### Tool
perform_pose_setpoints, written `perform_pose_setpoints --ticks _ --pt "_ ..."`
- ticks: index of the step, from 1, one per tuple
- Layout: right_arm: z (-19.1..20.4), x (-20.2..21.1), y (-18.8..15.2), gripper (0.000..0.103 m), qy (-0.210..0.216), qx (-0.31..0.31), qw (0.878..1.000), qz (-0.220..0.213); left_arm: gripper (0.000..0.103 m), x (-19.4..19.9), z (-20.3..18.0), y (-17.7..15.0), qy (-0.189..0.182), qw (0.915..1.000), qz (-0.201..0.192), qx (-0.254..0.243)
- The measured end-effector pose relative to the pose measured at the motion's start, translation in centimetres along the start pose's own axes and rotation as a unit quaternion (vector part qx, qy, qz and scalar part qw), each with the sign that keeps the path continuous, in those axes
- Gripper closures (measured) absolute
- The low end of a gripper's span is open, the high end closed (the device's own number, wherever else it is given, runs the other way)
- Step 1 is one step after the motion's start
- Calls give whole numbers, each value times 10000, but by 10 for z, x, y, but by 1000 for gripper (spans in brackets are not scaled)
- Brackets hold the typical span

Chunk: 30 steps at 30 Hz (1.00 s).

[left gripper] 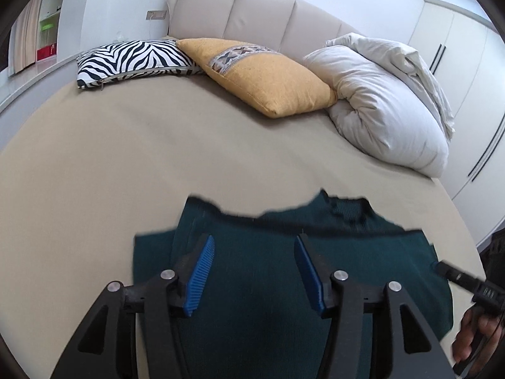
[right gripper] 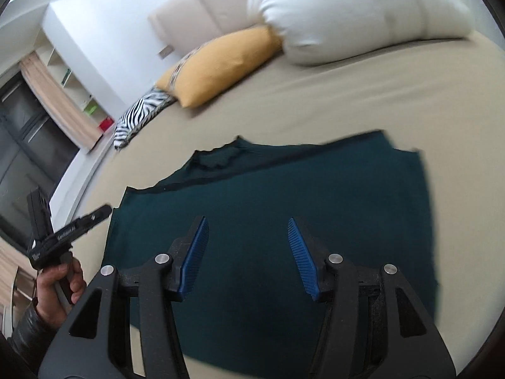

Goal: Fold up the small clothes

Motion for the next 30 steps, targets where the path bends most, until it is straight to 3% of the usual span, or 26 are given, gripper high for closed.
perform_pose_setpoints --ticks 2,5,7,11,14,18,22,23,26,30 --pt "13 -30 7 51 221 18 9997 116 45 -23 3 6 74 9999 119 17" --pt "7 -77 11 52 267 -235 9983 455 48 -54 24 -13 268 9981 524 194" --pt "-5 -90 11 55 286 -434 9980 370 57 -50 35 -22 36 9993 265 245" --pt "-37 -93 31 57 658 -992 9929 11 60 -45 40 -26 -78 9992 249 287" --pt "-65 -89 44 66 625 -1253 9900 -192 61 -45 43 -28 -81 9993 231 283" --pt "-113 -64 56 71 290 -1707 9832 -581 61 -44 44 -30 -87 9995 199 239" --pt "-135 -33 56 67 -120 -1940 9777 -793 61 -44 42 -29 -56 9996 192 200" --pt "-127 -25 53 65 -148 -1808 9803 -783 61 -43 40 -30 -36 9997 186 181" --pt "-78 -14 39 64 304 -1266 9896 -618 61 -43 38 -30 25 9998 175 127" --pt "15 -26 -1 62 1402 -541 9886 -30 61 -43 37 -30 70 9998 166 78"
Point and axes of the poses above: each gripper's, at about its wrist camera, not at the fingertips, and x roughly against the way its jaws point, z to its left, y to its top, the point moved 7 cm from there along -x, roughly the way its jaws point, and after that the axes turned 3 degrees about -x, right-handed, at the moved point
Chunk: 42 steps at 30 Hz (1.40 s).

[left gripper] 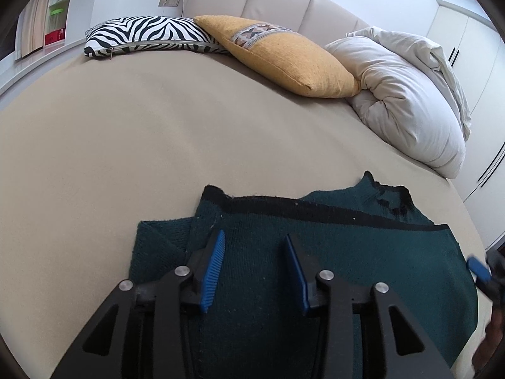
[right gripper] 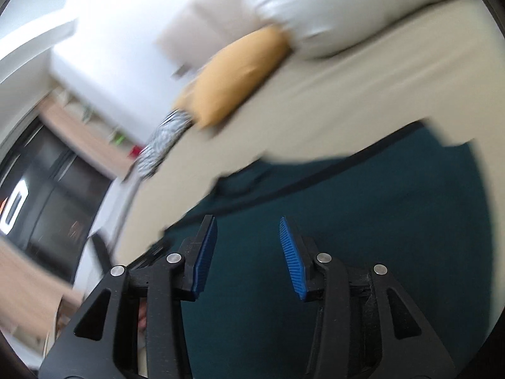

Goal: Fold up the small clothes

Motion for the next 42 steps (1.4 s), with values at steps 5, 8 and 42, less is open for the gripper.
perform_pose_setpoints --ticks 5,8,42 --pt "59 -65 -82 62 675 459 9899 1158 61 0 -1 -1 53 10000 -25 -63" --pt "49 -84 -110 64 468 533 9873 1418 61 1 -1 -2 72 9999 -36 -100" --pt "17 39 -91 51 580 -1002 9930 -250 34 100 59 -73 -1515 9699 774 1744"
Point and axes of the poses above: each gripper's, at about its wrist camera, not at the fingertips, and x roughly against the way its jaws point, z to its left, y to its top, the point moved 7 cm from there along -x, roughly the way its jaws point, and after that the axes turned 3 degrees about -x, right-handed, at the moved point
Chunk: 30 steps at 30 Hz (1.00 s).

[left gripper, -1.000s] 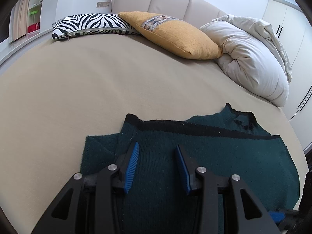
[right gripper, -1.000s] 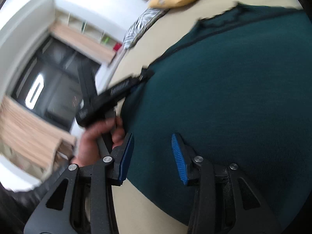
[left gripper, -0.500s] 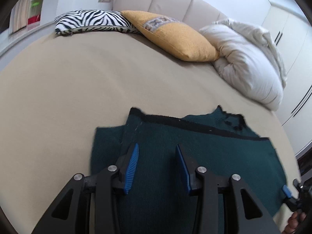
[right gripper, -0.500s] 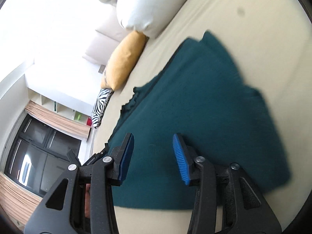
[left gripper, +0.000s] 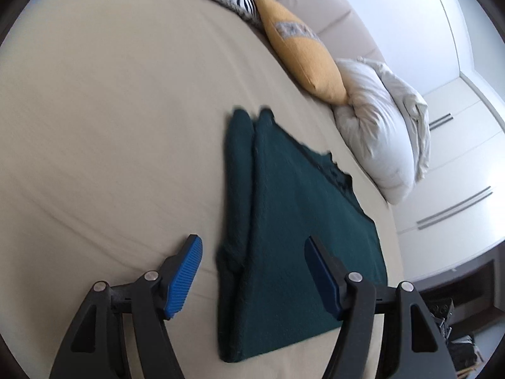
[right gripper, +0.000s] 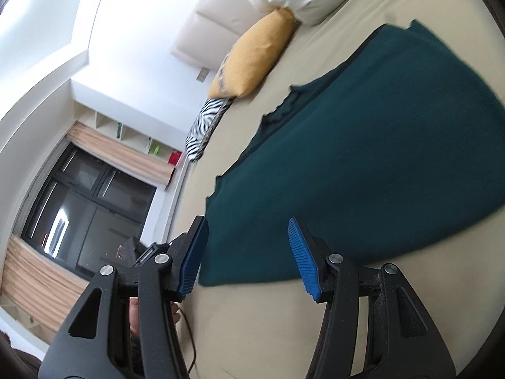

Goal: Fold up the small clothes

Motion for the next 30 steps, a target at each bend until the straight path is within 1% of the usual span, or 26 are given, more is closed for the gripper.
perform_pose_setpoints --ticks 2,3,5,9,11,12,13,15,17,20,23,27,30 --pt "14 -6 -8 51 50 56 9999 103 34 -6 -1 0 -14 10000 17 19" --pt "19 -9 -11 51 94 92 9998 153 34 -8 0 2 -132 9998 36 116" --pt "29 -10 -15 51 169 124 9996 203 34 -11 2 4 -218 9996 95 173" --pt "35 -9 -21 51 239 138 9991 307 40 -19 -5 3 -159 9992 347 -99" --pt "32 -9 -20 51 257 97 9990 355 51 -20 -3 1 -159 9989 439 -98" --pt "34 -16 -21 51 254 93 9988 418 63 -20 0 1 -164 9988 470 -23" --pt "33 -14 -21 51 245 106 9986 459 73 -20 5 1 -244 9984 498 143" --pt "35 -24 -23 51 157 171 9980 590 78 -20 14 0 -399 9972 526 345" --pt "37 -30 -25 51 107 230 9971 712 79 -19 14 0 -465 9971 539 286" --pt "42 -53 -23 51 -12 313 9957 875 83 -17 11 0 -409 9977 522 154" --pt "50 -74 -22 51 -82 392 9938 1036 85 -14 10 1 -461 9978 450 176" --pt "62 -113 -21 51 -184 591 9894 1314 87 -10 6 4 -520 9978 378 149" --pt "63 -142 -18 51 -316 687 9859 1492 87 -8 0 7 -517 9980 368 41"
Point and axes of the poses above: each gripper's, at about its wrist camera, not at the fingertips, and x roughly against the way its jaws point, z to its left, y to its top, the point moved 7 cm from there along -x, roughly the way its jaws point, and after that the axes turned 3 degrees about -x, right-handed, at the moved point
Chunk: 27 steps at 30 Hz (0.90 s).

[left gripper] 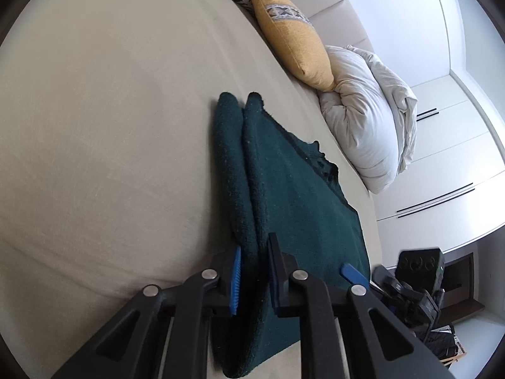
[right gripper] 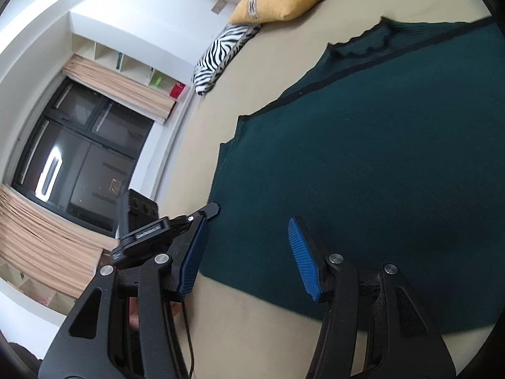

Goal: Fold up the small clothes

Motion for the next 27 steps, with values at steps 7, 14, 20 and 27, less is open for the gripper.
perform_pose_setpoints --ticks 7,14,20,27 --pt "-30 -20 19 52 230 -541 9981 157 88 4 -45 11 159 9989 4 -436" --pt "-72 50 43 51 665 -984 9923 -350 89 -38 -154 10 111 9916 191 -1273" --pt "-138 98 68 45 926 -1710 9790 -606 89 -149 -221 -42 83 9814 783 -1749" --pt "-164 102 79 47 1719 -2165 9601 -423 76 -185 -231 -77 -173 9796 967 -1754"
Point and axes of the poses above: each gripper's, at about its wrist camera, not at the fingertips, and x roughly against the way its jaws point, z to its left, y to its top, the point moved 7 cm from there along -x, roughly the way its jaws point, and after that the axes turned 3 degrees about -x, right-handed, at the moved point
